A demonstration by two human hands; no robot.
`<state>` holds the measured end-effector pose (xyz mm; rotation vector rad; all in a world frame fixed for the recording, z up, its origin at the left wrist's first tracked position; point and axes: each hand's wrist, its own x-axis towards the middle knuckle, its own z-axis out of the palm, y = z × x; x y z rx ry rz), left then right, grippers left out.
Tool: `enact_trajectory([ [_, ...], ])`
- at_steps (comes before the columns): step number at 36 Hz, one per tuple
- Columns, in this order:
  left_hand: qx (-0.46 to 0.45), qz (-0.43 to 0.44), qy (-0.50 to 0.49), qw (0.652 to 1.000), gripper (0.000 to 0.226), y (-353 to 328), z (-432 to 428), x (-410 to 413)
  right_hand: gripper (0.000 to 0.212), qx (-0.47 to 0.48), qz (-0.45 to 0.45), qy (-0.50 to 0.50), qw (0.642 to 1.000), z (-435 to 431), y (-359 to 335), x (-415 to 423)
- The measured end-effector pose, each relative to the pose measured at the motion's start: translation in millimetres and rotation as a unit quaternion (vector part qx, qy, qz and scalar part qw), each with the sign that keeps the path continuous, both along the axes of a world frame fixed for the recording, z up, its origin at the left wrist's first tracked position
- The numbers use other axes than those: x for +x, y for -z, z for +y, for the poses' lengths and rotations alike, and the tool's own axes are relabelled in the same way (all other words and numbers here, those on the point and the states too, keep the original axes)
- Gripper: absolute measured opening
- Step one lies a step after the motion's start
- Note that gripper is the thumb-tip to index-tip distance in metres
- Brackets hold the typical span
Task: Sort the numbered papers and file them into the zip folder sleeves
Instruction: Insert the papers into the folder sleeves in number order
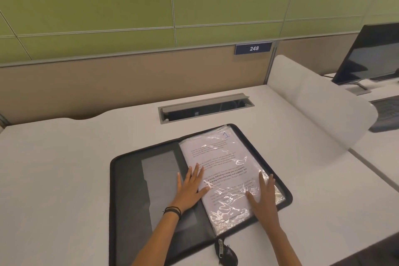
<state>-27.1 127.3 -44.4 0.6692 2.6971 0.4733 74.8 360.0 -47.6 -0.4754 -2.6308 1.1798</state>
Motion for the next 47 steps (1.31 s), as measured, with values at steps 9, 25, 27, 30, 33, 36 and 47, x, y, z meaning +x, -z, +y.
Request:
enact_trajectory([
  [9,0.081,-0.027,-0.006,0.996,0.072,-2,-6,1,0.085,-0.158,0.071,0.059,0.983,-20,-26,2],
  [25,0.500,-0.234,-0.231,0.801,0.053,-53,-36,16,0.089,-0.424,-0.007,-0.169,0.890,-44,-56,-12],
  [27,0.520,-0.233,-0.244,0.785,0.053,-59,-44,10,0.094,-0.433,-0.028,-0.197,0.879,-48,-62,-17],
  [30,0.569,-0.237,-0.250,0.747,0.072,-67,-52,1,0.096,-0.437,-0.060,-0.234,0.866,-51,-68,-19],
  [33,0.598,-0.238,-0.249,0.724,0.095,-78,-60,-3,0.095,-0.414,-0.096,-0.252,0.869,-53,-74,-19],
  [36,0.591,-0.235,-0.236,0.735,0.104,-86,-66,-7,0.088,-0.376,-0.114,-0.257,0.883,-56,-78,-17],
  [47,0.474,-0.189,-0.205,0.835,0.045,-118,-57,-8,0.069,-0.308,-0.126,-0.293,0.896,-57,-78,-5],
])
